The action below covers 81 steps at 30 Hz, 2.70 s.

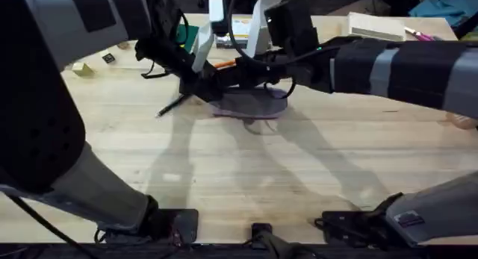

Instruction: Unzip the bag, pick up the pens from the table one at a time and place them inside, then zip the bag closed.

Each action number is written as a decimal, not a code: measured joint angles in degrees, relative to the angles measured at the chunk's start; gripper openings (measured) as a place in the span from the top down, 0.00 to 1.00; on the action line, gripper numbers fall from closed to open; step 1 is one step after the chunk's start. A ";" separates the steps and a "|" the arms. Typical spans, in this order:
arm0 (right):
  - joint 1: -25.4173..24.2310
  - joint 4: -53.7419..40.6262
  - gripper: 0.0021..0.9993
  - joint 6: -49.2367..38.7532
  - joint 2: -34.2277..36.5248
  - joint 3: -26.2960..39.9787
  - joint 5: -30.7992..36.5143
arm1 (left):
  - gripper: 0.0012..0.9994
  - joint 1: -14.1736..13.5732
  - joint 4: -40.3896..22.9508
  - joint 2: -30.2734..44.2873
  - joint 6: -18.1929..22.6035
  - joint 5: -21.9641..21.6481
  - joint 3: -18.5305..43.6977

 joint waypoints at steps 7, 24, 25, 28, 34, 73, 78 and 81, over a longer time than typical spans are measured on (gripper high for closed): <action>-1.91 -0.94 0.38 0.37 -0.01 0.38 0.26 | 0.96 -0.02 -0.06 -0.01 0.16 0.17 0.00; -9.14 -18.22 0.00 -7.25 -10.22 0.85 -3.47 | 0.95 -0.28 0.87 0.00 0.14 0.19 0.00; -9.35 -19.26 0.00 -8.02 -10.68 0.85 -3.48 | 0.92 -0.28 0.89 0.00 0.14 0.19 0.00; -9.64 -21.28 0.00 -10.42 -11.86 0.85 -3.47 | 0.70 -0.31 1.18 -0.01 0.13 0.39 0.00; -9.66 -24.03 0.00 -13.12 -14.24 0.87 -1.58 | 0.01 -0.52 1.24 -0.01 -0.23 0.84 0.00; -9.62 -36.05 0.00 -67.09 -20.06 4.81 4.54 | 0.01 7.67 -3.70 -13.31 -0.23 0.58 0.00; -9.62 -36.26 0.00 -69.10 -20.06 4.81 4.52 | 0.01 7.67 -3.71 -13.29 -0.24 0.58 0.00; -9.62 -36.26 0.00 -69.32 -20.06 4.81 4.53 | 0.01 7.67 -3.72 -13.29 -0.24 0.57 0.00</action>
